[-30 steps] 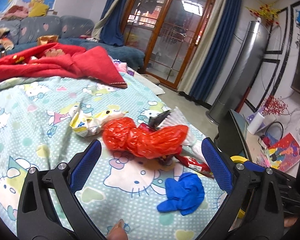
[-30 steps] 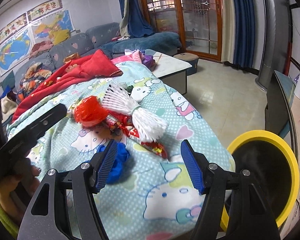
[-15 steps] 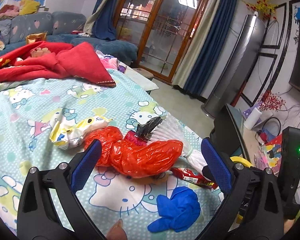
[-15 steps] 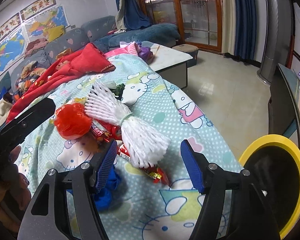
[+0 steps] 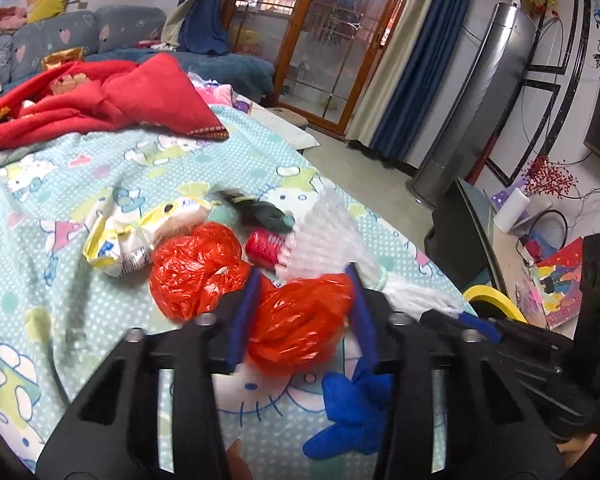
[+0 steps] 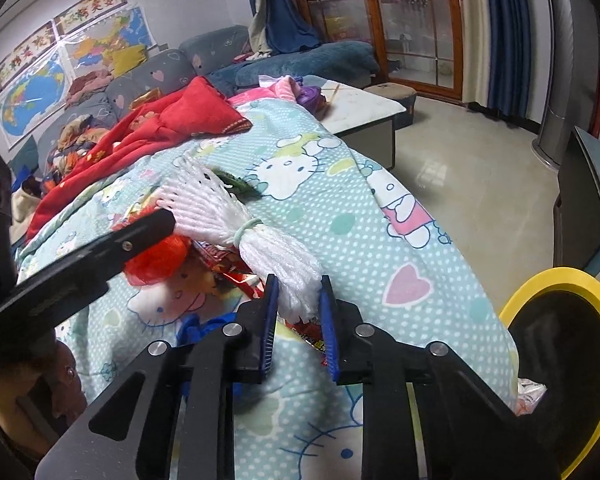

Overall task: Collect trash
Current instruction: 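Grasp the red plastic bag with the left tool while the right tool grasps the white foam net, then carry the red bag and foam net over the yellow-rimmed bin with both tools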

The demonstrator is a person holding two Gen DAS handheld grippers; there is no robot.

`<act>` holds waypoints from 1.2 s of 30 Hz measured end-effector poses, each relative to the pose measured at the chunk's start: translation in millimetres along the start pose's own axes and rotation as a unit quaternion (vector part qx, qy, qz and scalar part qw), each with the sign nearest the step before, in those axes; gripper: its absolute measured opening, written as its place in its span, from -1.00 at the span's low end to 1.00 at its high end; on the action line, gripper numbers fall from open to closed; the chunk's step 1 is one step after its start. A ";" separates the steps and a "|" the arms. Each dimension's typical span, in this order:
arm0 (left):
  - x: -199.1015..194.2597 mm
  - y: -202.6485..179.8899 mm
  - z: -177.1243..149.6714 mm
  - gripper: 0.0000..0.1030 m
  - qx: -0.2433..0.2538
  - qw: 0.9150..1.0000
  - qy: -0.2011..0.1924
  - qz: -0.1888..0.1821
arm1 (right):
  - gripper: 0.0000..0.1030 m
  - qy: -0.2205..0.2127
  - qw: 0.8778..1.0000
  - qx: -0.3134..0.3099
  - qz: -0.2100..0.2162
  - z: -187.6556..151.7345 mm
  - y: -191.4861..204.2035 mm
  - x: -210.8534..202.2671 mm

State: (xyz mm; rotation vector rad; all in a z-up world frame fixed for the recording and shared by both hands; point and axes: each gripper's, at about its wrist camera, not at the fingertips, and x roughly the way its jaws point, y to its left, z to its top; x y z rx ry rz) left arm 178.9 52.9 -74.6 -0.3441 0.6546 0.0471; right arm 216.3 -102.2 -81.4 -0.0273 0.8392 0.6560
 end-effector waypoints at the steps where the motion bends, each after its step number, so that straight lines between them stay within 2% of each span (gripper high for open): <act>1: -0.3 1.0 -1.9 -0.60 -0.001 1.000 0.004 -0.003 | -0.63 -0.001 1.000 -0.001 0.003 -0.5 1.1 -2.3; 5: -4.4 3.4 -9.0 -0.80 -0.006 1.000 0.013 -0.017 | -0.63 -0.005 1.000 -0.005 0.009 -2.4 5.3 -9.0; 10: -11.5 13.4 -17.8 -0.88 -0.029 0.998 0.025 -0.041 | -0.64 -0.002 1.000 -0.008 0.018 -6.9 10.1 -15.2; 17: -33.0 22.5 -21.7 -0.90 -0.037 0.998 0.015 -0.055 | -0.64 -0.007 0.999 -0.020 0.031 -12.8 22.5 -28.8; 26: -69.1 38.9 -18.2 -0.91 -0.058 0.996 -0.011 -0.066 | -0.65 -0.013 0.999 -0.011 0.028 -14.5 26.4 -38.6; 36: -95.0 28.3 -9.4 -0.92 -0.049 0.994 -0.042 -0.088 | -0.65 -0.023 1.000 0.001 0.018 -12.3 21.8 -51.6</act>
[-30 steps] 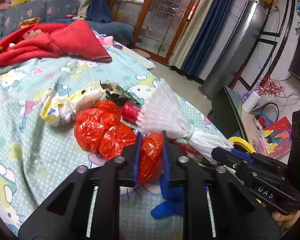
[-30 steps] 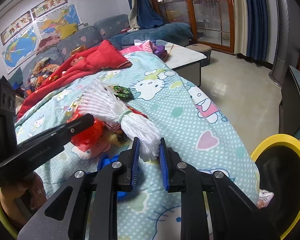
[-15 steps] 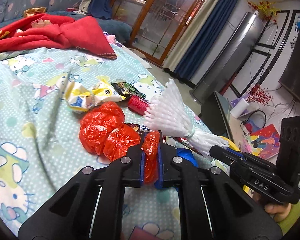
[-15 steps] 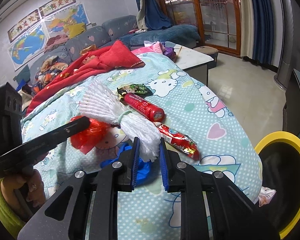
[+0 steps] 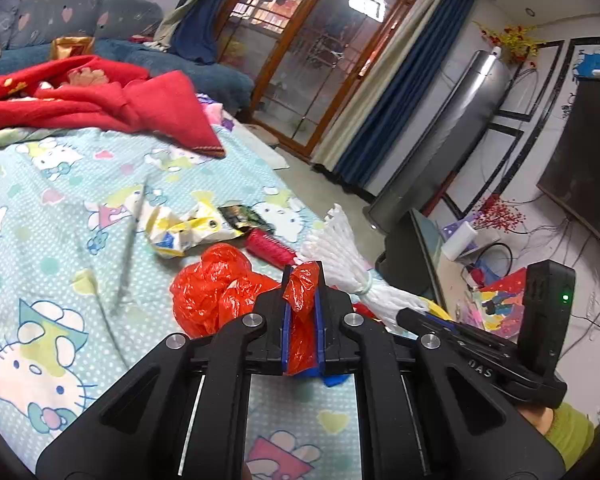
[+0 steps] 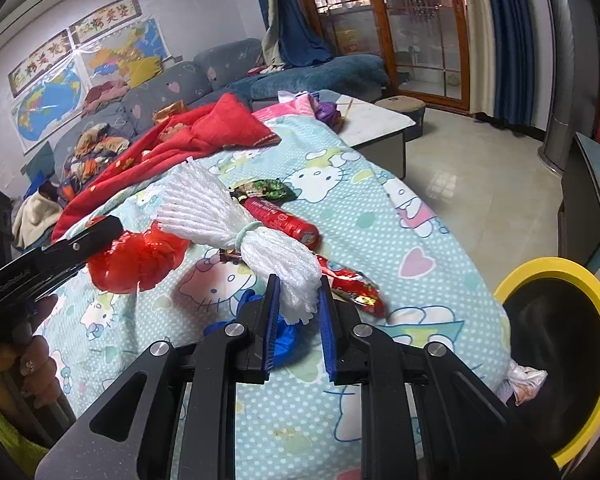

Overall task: Collect trash
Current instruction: 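Carry the red bag and foam net over the yellow-rimmed bin with both tools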

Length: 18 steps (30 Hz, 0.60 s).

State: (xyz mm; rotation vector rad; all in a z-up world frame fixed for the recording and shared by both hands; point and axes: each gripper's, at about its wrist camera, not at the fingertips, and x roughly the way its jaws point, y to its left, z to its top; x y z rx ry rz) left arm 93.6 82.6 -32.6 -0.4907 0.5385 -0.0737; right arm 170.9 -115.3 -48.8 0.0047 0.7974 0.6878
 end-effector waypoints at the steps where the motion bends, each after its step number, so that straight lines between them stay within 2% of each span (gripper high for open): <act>1: -1.2 -3.8 0.3 -0.92 0.003 1.000 -0.001 -0.004 | -0.65 -0.002 1.000 0.002 -0.002 0.1 -1.6 -2.2; 18: -5.7 -59.1 -8.9 -0.92 0.068 0.996 -0.003 -0.063 | -0.65 -0.029 0.998 0.045 -0.030 1.0 -34.4 -31.4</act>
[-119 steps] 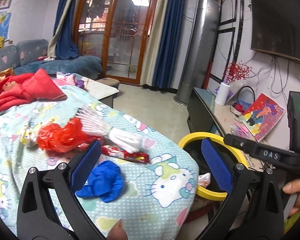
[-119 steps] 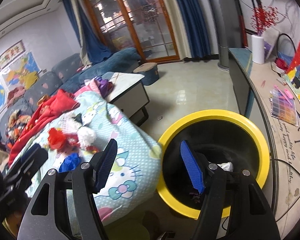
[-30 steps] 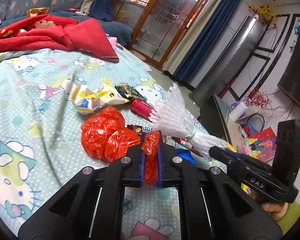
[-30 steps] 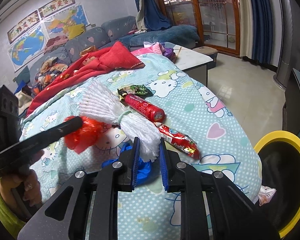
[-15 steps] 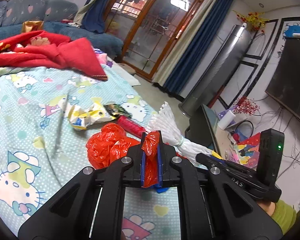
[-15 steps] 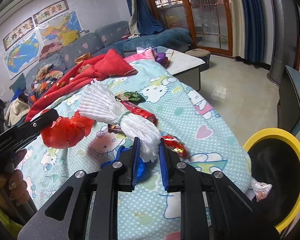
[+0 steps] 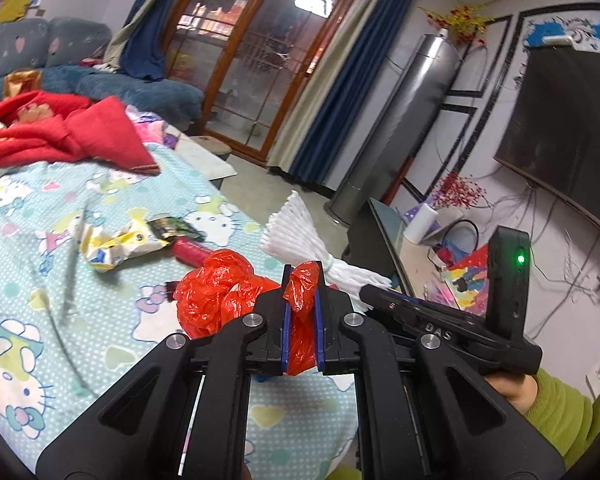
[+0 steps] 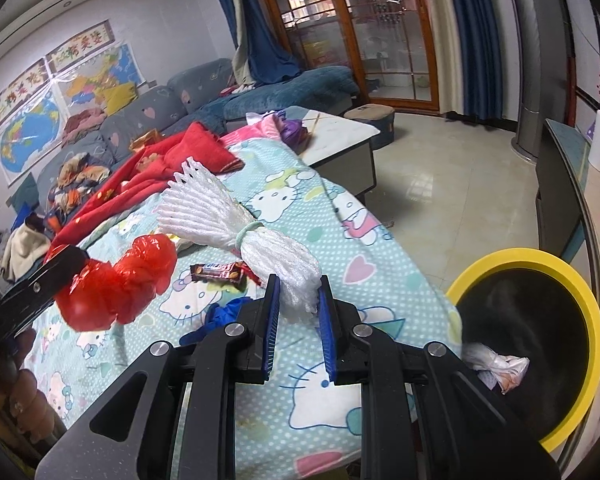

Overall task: Collect trash
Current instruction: 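Carry the red bag and foam net over the yellow-rimmed bin with both tools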

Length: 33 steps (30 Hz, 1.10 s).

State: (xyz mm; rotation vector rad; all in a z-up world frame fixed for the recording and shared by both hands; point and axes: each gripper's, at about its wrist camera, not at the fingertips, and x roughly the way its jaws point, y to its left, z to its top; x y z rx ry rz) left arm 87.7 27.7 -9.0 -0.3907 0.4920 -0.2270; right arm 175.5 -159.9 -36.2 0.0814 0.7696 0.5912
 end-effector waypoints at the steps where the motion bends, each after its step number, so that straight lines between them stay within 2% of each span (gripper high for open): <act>1: 0.6 -2.8 -0.2 -0.92 0.003 1.000 0.000 -0.003 | -0.65 -0.001 1.000 0.002 -0.001 0.0 -1.8 -0.8; 19: 20.6 -49.1 -9.5 -0.92 0.041 0.998 0.022 -0.040 | -0.65 -0.027 0.998 0.048 -0.039 0.7 -42.7 -22.2; 33: 48.6 -91.7 -15.7 -0.92 0.086 0.993 0.044 -0.068 | -0.65 -0.050 0.992 0.100 -0.066 -5.0 -85.6 -42.0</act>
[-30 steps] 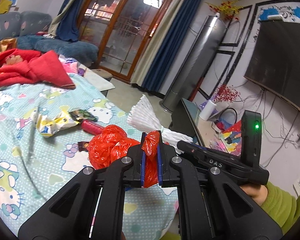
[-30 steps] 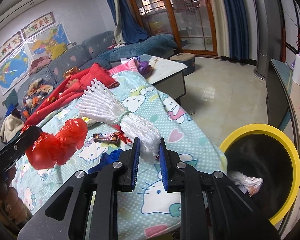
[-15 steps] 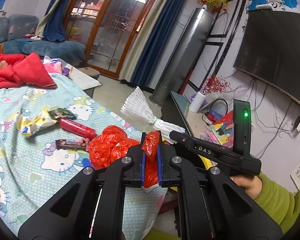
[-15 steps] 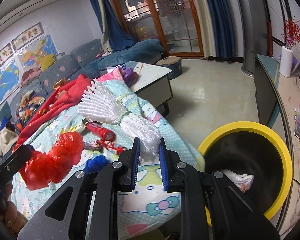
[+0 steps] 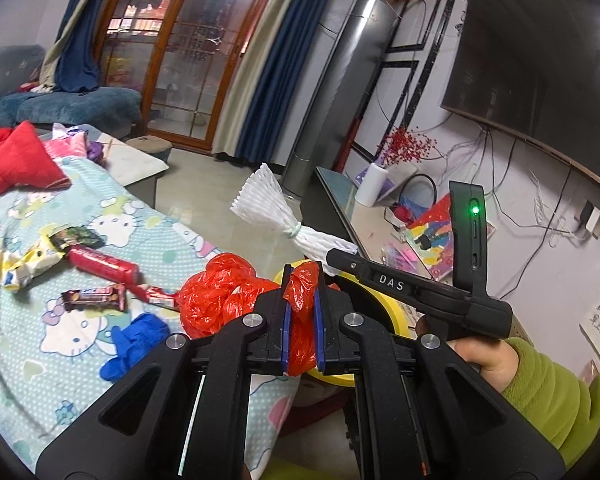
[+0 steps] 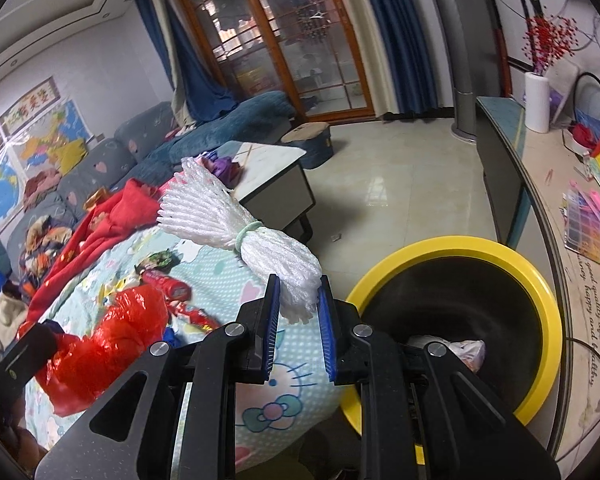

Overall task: Collect trash
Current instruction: 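Carry the red bag and foam net over the yellow-rimmed bin with both tools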

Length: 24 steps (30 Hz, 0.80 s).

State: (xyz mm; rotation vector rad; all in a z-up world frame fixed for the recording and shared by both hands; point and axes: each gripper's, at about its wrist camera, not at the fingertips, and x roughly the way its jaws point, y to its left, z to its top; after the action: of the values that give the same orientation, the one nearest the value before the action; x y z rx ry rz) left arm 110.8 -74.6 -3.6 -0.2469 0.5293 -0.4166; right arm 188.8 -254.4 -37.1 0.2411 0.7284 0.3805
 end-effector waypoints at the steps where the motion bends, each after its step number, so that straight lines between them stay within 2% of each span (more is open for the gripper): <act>1: 2.1 -2.6 -0.2 -0.92 0.004 1.000 0.002 -0.001 | -0.65 -0.001 1.000 0.004 -0.002 0.2 -3.3 -0.2; 24: 57.6 -43.6 -9.4 -0.92 0.064 0.996 0.042 -0.043 | -0.65 -0.022 0.994 0.083 -0.063 -3.9 -85.4 -12.0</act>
State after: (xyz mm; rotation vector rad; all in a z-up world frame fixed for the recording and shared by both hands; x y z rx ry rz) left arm 137.0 -140.0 -22.1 -0.1302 0.5726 -0.5441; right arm 199.6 -336.4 -62.0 0.3570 0.7277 0.1939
